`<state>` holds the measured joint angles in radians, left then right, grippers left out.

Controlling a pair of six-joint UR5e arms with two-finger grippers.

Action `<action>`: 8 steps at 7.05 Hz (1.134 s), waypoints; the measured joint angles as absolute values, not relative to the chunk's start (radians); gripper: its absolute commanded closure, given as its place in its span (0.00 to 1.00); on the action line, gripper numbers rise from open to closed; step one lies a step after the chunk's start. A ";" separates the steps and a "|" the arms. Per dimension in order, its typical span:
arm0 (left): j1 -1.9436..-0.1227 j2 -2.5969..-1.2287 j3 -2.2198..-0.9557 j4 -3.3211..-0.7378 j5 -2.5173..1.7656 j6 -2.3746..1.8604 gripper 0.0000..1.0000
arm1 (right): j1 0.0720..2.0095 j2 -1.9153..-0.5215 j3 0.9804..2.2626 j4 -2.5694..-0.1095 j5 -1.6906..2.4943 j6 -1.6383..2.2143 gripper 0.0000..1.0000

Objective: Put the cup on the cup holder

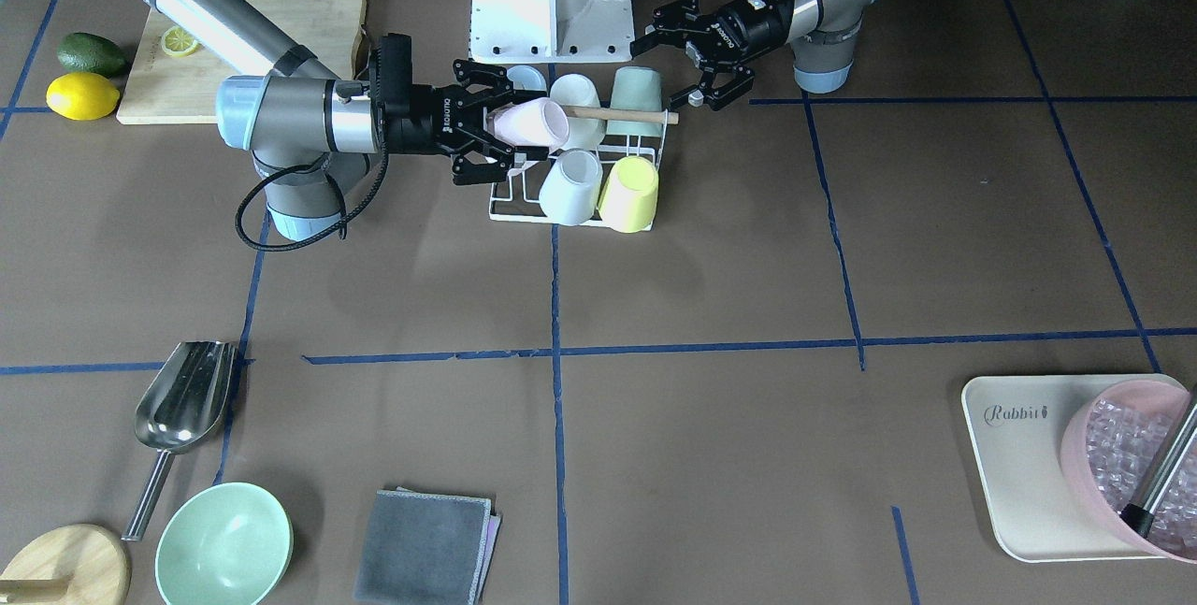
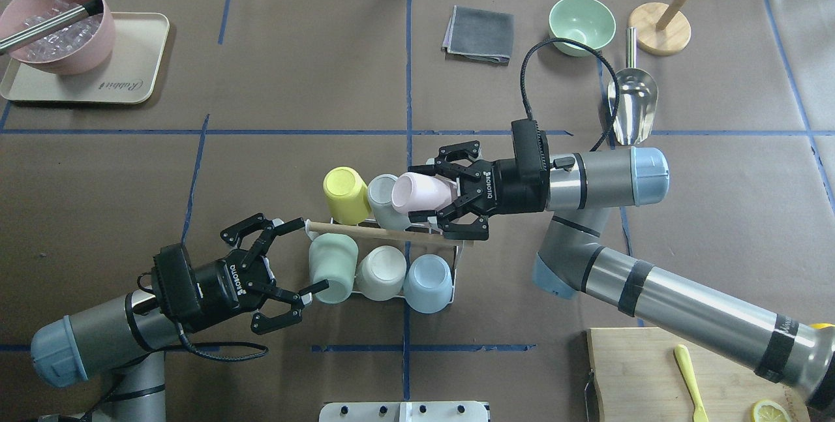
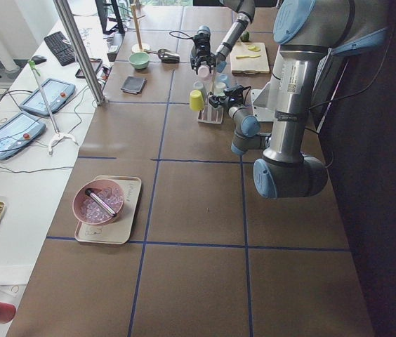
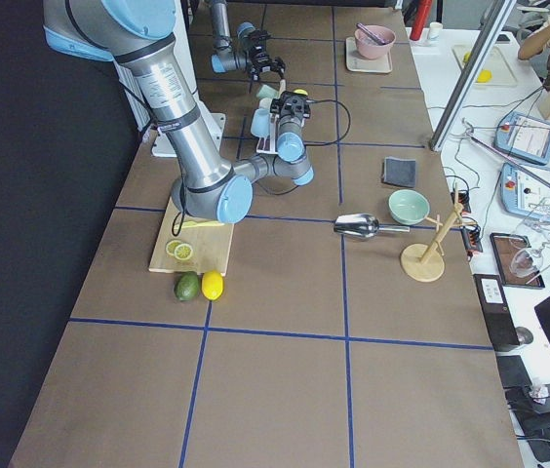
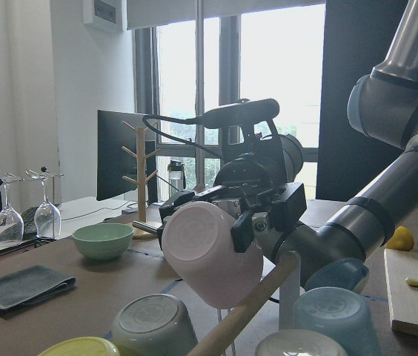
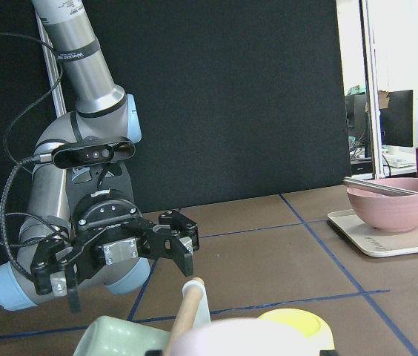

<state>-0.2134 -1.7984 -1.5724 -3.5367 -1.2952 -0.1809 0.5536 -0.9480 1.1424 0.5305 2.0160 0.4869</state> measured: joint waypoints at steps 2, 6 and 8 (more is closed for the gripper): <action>-0.212 -1.799 -1.573 -3.543 -1.293 -0.183 0.00 | 0.554 -0.946 1.142 0.533 2.013 0.488 0.00; -0.214 -1.773 -1.667 -3.544 -1.295 -0.187 0.00 | 0.668 -0.894 1.145 0.426 2.033 0.506 0.00; -0.220 -1.727 -1.780 -3.514 -1.296 -0.189 0.00 | 0.729 -0.872 1.182 0.264 2.036 0.563 0.00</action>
